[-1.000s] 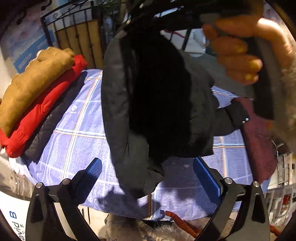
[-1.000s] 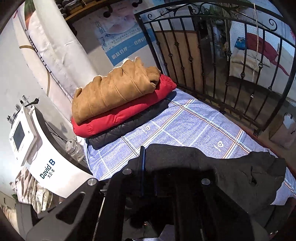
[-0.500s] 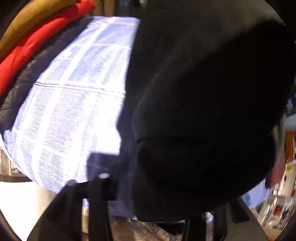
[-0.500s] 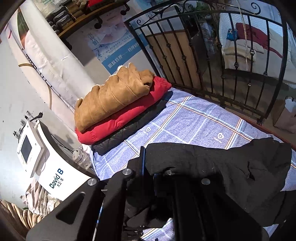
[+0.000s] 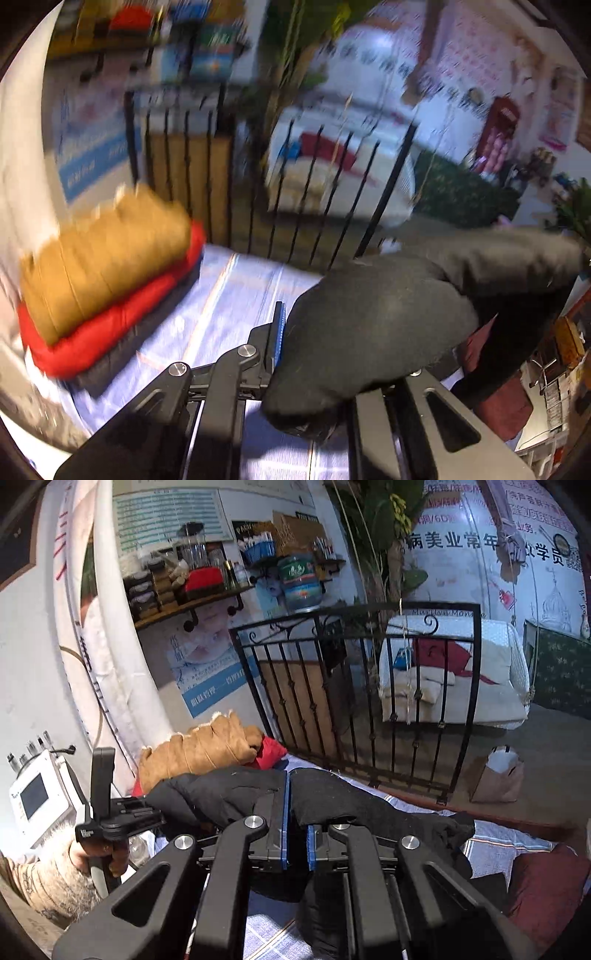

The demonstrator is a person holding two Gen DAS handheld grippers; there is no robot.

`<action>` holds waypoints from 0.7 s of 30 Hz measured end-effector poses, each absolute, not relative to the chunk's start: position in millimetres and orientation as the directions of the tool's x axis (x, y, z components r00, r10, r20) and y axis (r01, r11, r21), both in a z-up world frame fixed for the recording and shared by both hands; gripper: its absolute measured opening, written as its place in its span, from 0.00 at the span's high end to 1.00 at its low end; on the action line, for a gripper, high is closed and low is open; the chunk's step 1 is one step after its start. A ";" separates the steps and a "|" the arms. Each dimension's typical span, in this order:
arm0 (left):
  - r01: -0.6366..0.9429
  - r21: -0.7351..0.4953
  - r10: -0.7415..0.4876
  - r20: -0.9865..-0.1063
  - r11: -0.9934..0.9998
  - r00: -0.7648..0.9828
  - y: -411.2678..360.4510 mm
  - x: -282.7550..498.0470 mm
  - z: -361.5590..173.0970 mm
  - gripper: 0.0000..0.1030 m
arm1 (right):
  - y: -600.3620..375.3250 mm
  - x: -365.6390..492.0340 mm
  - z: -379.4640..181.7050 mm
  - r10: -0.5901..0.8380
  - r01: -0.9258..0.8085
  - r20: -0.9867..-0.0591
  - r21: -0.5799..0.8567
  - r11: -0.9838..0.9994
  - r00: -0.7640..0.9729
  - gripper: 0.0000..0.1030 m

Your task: Fold large clothes

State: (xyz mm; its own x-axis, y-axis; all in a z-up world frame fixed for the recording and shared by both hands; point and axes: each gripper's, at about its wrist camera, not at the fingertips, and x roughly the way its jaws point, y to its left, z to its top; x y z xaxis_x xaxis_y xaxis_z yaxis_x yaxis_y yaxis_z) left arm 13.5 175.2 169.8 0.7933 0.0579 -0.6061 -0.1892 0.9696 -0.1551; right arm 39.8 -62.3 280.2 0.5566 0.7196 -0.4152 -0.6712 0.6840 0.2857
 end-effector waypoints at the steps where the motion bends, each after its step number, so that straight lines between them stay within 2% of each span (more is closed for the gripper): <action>1: -0.157 -0.139 0.053 -0.559 0.978 0.827 160.9 5.2 198.8 0.90 | -77.3 28.9 296.1 0.731 -0.674 -0.375 0.294 0.678 0.571 0.92; 5: -0.073 0.025 0.077 -0.297 0.997 0.952 112.7 -37.6 317.5 0.90 | -119.9 -29.9 361.7 0.756 -0.728 -0.191 0.203 0.655 0.626 0.93; 7: -0.038 0.062 0.048 -0.178 0.997 0.983 92.1 -56.6 369.2 0.90 | -138.2 -51.1 387.2 0.771 -0.748 -0.100 0.190 0.636 0.630 0.93; 11: 0.055 0.101 -0.053 -0.021 0.993 0.998 59.8 -70.8 444.3 0.90 | -178.9 -80.4 428.8 0.770 -0.775 0.108 0.164 0.610 0.629 0.93; 13: 0.055 0.144 -0.059 0.023 0.988 0.998 45.3 -63.4 463.1 0.90 | -186.7 -84.6 439.2 0.748 -0.765 0.160 0.141 0.628 0.644 0.93; 15: 0.064 0.160 -0.066 0.006 0.985 0.998 27.7 -39.8 477.4 0.90 | -191.1 -77.7 444.9 0.724 -0.746 0.179 0.154 0.648 0.666 0.93; 17: 0.090 0.137 -0.080 -0.078 0.986 0.994 11.6 -6.8 483.4 0.90 | -195.7 -63.2 444.7 0.700 -0.716 0.155 0.193 0.671 0.698 0.93; 19: 0.120 0.088 -0.099 -0.210 0.989 0.973 6.9 50.6 473.0 0.90 | -195.8 -36.9 433.2 0.664 -0.662 0.079 0.233 0.713 0.743 0.93; 21: 0.138 0.080 -0.104 -0.333 0.987 0.937 -1.3 106.9 433.6 0.90 | -191.9 -0.1 405.8 0.579 -0.550 -0.046 0.257 0.795 0.814 0.93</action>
